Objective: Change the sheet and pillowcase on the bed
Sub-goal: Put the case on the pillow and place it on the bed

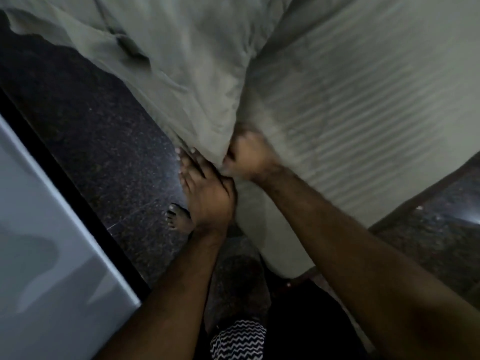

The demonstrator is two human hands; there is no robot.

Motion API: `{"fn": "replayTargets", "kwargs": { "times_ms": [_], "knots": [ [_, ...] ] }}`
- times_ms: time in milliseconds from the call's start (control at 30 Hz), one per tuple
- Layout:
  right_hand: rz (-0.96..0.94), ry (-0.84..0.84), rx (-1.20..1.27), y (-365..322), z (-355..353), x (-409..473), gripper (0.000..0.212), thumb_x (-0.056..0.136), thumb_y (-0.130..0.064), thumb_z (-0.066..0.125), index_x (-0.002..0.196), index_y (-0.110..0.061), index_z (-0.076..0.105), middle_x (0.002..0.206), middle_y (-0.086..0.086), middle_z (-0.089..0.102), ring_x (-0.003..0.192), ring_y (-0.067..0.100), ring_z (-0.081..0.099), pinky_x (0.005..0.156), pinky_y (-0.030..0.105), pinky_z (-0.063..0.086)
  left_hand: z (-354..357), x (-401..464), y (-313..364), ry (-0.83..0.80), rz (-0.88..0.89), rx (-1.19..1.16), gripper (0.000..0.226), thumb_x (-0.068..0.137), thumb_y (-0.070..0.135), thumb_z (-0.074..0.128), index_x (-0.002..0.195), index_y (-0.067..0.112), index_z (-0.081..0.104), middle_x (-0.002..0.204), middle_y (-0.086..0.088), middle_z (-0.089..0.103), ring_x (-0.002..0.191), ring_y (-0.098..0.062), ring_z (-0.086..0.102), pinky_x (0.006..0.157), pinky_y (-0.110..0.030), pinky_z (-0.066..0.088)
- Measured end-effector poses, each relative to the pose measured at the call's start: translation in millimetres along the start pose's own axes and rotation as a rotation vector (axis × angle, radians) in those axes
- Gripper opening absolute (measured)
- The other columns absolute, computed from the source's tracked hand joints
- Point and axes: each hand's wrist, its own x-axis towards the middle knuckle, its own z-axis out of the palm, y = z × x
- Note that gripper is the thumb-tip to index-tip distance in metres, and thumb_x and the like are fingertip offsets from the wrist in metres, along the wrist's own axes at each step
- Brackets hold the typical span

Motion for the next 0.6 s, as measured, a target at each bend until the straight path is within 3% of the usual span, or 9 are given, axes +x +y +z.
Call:
{"fn": "replayTargets", "kwargs": {
  "times_ms": [33, 100, 167, 267, 367, 467, 500, 567, 600],
  "knots": [
    [0.008, 0.153, -0.024, 11, 0, -10, 0.036, 0.088, -0.019, 0.064, 0.119, -0.004, 0.069, 0.127, 0.019, 0.066, 0.116, 0.035, 0.063, 0.094, 0.035, 0.048, -2, -2, 6, -0.015, 0.033, 0.044, 0.076, 0.088, 0.034, 0.041, 0.151, -0.005, 0.026, 0.158, -0.038, 0.016, 0.148, -0.048, 0.020, 0.121, -0.052, 0.021],
    [0.153, 0.352, -0.249, 62, 5, -53, 0.044, 0.098, -0.032, 0.051, 0.138, -0.014, 0.058, 0.149, 0.011, 0.050, 0.138, 0.029, 0.047, 0.111, 0.041, 0.037, 1, -22, 27, -0.045, 0.192, 0.057, 0.080, 0.085, 0.034, 0.042, 0.156, 0.005, 0.021, 0.158, -0.034, 0.020, 0.148, -0.050, 0.016, 0.122, -0.055, 0.016],
    [0.385, 0.305, -0.359, 84, 10, -109, 0.056, 0.104, -0.042, 0.037, 0.155, -0.021, 0.034, 0.164, 0.005, 0.026, 0.152, 0.025, 0.023, 0.121, 0.044, 0.022, 10, -47, 44, -0.079, 0.329, 0.098, 0.084, 0.084, 0.038, 0.036, 0.161, 0.015, 0.011, 0.166, -0.021, 0.007, 0.151, -0.048, 0.006, 0.121, -0.061, 0.012],
    [0.354, 0.244, -0.384, 65, 42, -161, 0.062, 0.104, -0.043, 0.032, 0.160, -0.018, 0.021, 0.167, 0.003, 0.016, 0.154, 0.025, 0.014, 0.121, 0.050, 0.017, 14, -77, 65, -0.138, 0.257, 0.093, 0.079, 0.088, 0.043, 0.031, 0.161, 0.022, 0.008, 0.169, -0.010, -0.001, 0.152, -0.046, 0.000, 0.117, -0.067, 0.014],
    [0.199, 0.124, -0.332, 47, 61, -183, 0.061, 0.101, -0.042, 0.036, 0.158, -0.020, 0.028, 0.166, 0.001, 0.021, 0.153, 0.024, 0.019, 0.121, 0.048, 0.020, 12, -99, 64, -0.207, 0.169, 0.048, 0.069, 0.097, 0.036, 0.036, 0.161, 0.030, 0.009, 0.170, 0.000, -0.005, 0.154, -0.039, -0.003, 0.114, -0.068, 0.023],
    [0.087, 0.098, -0.156, 44, 44, -182, 0.053, 0.094, -0.036, 0.042, 0.144, -0.020, 0.053, 0.151, 0.003, 0.050, 0.137, 0.025, 0.048, 0.113, 0.038, 0.038, -10, -104, 55, -0.251, 0.163, 0.024, 0.061, 0.101, 0.026, 0.040, 0.158, 0.036, 0.022, 0.169, 0.007, 0.002, 0.155, -0.031, 0.000, 0.121, -0.059, 0.015],
    [0.103, 0.113, -0.132, 37, 27, -182, 0.047, 0.093, -0.032, 0.046, 0.136, -0.018, 0.059, 0.139, 0.006, 0.061, 0.125, 0.026, 0.058, 0.105, 0.036, 0.045, -22, -104, 56, -0.269, 0.178, 0.032, 0.059, 0.100, 0.021, 0.041, 0.156, 0.035, 0.028, 0.168, 0.006, 0.011, 0.154, -0.031, 0.008, 0.121, -0.053, 0.013],
    [0.282, 0.244, -0.071, 28, -6, -171, 0.033, 0.092, -0.018, 0.053, 0.124, -0.013, 0.061, 0.114, 0.011, 0.070, 0.104, 0.030, 0.067, 0.089, 0.034, 0.052, -41, -97, 61, -0.278, 0.194, 0.018, 0.057, 0.093, 0.013, 0.046, 0.149, 0.024, 0.044, 0.160, -0.004, 0.035, 0.144, -0.033, 0.034, 0.118, -0.042, 0.024],
    [0.410, 0.254, 0.041, 22, -22, -163, 0.033, 0.092, -0.010, 0.054, 0.124, -0.012, 0.061, 0.114, 0.013, 0.069, 0.105, 0.031, 0.065, 0.089, 0.035, 0.051, -51, -94, 66, -0.274, 0.189, -0.034, 0.054, 0.092, 0.011, 0.048, 0.145, 0.017, 0.049, 0.152, -0.010, 0.045, 0.135, -0.035, 0.045, 0.113, -0.041, 0.032]
  ]
}}
